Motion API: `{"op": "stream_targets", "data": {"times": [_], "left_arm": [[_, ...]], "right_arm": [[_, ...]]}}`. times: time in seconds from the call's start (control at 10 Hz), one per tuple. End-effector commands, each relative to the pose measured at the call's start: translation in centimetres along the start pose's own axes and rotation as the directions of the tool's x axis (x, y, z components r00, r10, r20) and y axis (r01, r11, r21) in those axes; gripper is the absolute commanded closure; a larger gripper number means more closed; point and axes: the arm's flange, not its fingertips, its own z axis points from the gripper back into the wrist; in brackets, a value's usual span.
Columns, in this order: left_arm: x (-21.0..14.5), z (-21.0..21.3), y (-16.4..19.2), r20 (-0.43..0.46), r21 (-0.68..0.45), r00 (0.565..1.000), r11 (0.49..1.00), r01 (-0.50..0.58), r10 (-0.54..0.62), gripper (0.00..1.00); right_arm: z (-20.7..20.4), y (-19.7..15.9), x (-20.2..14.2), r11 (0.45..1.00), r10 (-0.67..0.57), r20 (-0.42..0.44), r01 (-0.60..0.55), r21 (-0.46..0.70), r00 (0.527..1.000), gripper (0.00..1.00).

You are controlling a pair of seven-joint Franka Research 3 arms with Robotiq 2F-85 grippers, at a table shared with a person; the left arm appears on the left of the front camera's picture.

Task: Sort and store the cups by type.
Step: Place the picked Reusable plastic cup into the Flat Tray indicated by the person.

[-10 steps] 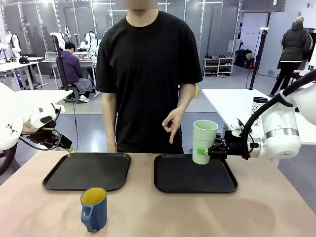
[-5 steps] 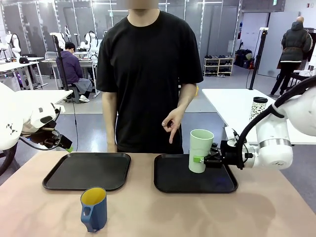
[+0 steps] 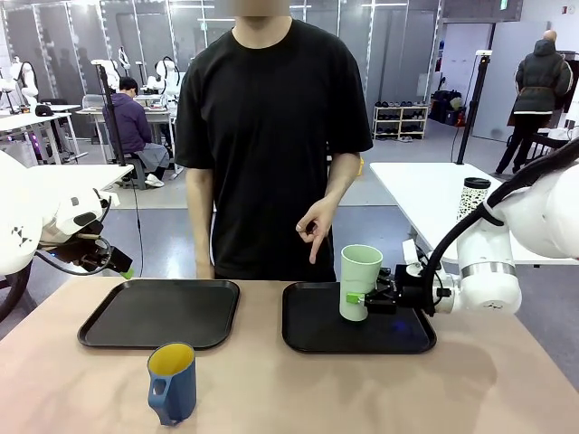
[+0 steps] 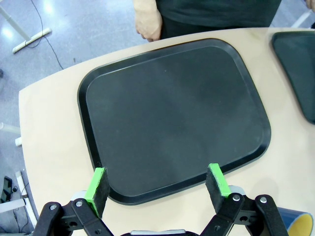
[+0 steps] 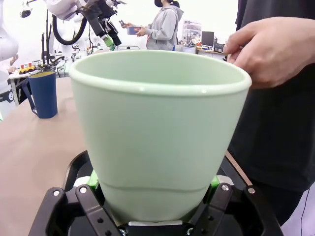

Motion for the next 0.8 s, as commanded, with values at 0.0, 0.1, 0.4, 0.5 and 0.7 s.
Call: {"op": "stream_targets", "data": {"times": [0.0, 0.1, 0.4, 0.5, 0.7], "left_arm": [[0.1, 0.1, 0.0, 0.005, 0.003, 1.0, 1.0, 0.002, -0.002, 0.0], [0.1, 0.1, 0.0, 0.005, 0.003, 1.0, 1.0, 0.002, -0.002, 0.0], [0.1, 0.1, 0.0, 0.005, 0.003, 1.0, 1.0, 0.002, -0.002, 0.0], [0.1, 0.1, 0.0, 0.005, 0.003, 1.0, 1.0, 0.002, -0.002, 0.0], [0.1, 0.1, 0.0, 0.005, 0.003, 1.0, 1.0, 0.002, -0.002, 0.0]], "right_arm": [[-0.7, -0.7, -0.5, 1.0, 0.013, -0.019, -0.013, -0.015, 1.0, 0.16], [-0.7, -0.7, -0.8, 1.0, 0.013, -0.022, -0.013, -0.018, 1.0, 0.16], [-0.7, -0.7, -1.7, 1.0, 0.005, -0.037, -0.006, -0.025, 0.999, 0.16], [-0.7, -0.7, -1.9, 1.0, 0.001, -0.041, -0.002, -0.025, 0.999, 0.16], [-0.6, -0.6, -2.0, 1.0, 0.0, -0.045, -0.001, -0.023, 0.999, 0.16]]}}
